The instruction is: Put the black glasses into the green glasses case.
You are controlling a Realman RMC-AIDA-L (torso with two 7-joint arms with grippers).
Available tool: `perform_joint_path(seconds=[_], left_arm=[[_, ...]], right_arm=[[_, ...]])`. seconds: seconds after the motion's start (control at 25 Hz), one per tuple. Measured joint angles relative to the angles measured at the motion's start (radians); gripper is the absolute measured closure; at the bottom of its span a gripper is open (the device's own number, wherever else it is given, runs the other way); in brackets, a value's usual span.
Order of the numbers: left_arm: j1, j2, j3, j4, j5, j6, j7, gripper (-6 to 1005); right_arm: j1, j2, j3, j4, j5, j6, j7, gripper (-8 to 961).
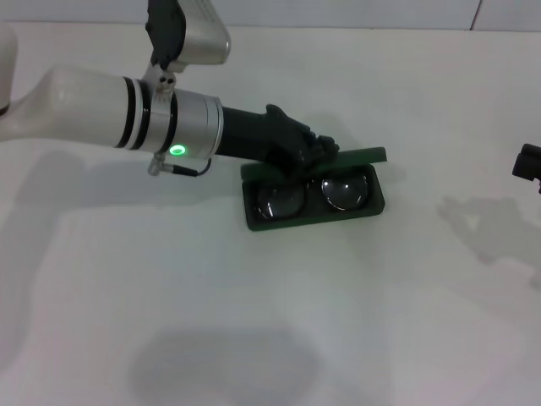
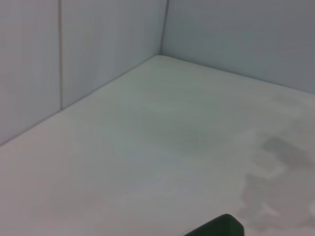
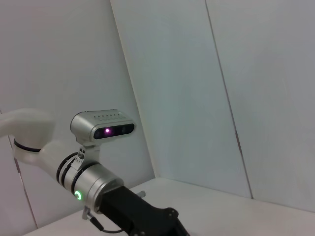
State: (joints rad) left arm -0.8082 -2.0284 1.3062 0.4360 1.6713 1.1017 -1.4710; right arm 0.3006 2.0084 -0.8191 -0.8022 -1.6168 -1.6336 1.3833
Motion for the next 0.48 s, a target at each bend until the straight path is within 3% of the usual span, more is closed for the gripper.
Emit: perform_joint_path(seconds=[0.48], left_arm=[[0.031, -0.035, 0.001, -0.011, 0.05, 0.051, 0.014, 971]], right_arm=[[0.006, -0.004, 0.0, 0.0, 0.005, 0.0, -0.014, 747]])
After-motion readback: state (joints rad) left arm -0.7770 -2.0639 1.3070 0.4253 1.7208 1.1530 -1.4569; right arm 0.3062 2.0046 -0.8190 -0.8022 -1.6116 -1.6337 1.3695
